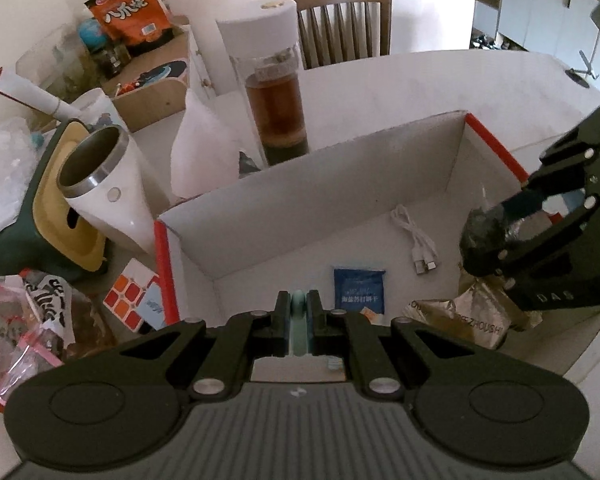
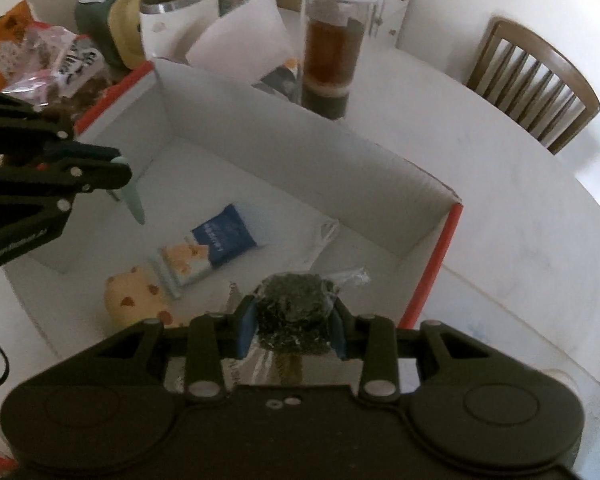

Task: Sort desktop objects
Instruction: 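Carry the seaweed bag in the right tool while the left tool carries the green stick to the box, then open the right tool over the box while the left tool releases the green stick inside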

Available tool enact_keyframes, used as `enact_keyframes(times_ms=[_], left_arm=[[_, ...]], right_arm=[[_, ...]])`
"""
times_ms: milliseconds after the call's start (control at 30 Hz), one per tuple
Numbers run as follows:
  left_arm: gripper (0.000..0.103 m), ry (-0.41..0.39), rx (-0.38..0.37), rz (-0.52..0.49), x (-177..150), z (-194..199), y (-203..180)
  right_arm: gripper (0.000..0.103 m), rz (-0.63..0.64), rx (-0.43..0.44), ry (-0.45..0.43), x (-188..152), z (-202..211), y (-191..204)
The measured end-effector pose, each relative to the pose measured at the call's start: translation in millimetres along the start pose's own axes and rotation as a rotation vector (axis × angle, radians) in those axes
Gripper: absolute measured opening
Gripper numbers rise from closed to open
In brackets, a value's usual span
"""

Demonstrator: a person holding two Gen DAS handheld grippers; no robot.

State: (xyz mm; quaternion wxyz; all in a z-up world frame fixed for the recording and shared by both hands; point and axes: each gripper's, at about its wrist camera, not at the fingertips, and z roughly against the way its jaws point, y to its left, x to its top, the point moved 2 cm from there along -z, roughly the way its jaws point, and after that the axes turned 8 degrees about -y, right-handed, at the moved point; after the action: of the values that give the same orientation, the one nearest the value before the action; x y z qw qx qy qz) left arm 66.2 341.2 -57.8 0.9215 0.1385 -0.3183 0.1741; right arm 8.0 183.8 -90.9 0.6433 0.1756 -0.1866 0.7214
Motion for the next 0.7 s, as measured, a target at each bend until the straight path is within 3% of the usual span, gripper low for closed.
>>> enact_keyframes(times_ms=[367,700], left_arm=[[0.006,0.013,-0.020,-0.009,3.7,-18.9,-8.1],[0.007,0.016,-0.027,-0.009,12.3,-35.0,-11.0]], right_arm=[[0.037,0.017,-0.013,0.004,1.9,-22.4,-2.1],[0.044,0.006,0.019,-0.014,2.8,-11.5,-7.7]])
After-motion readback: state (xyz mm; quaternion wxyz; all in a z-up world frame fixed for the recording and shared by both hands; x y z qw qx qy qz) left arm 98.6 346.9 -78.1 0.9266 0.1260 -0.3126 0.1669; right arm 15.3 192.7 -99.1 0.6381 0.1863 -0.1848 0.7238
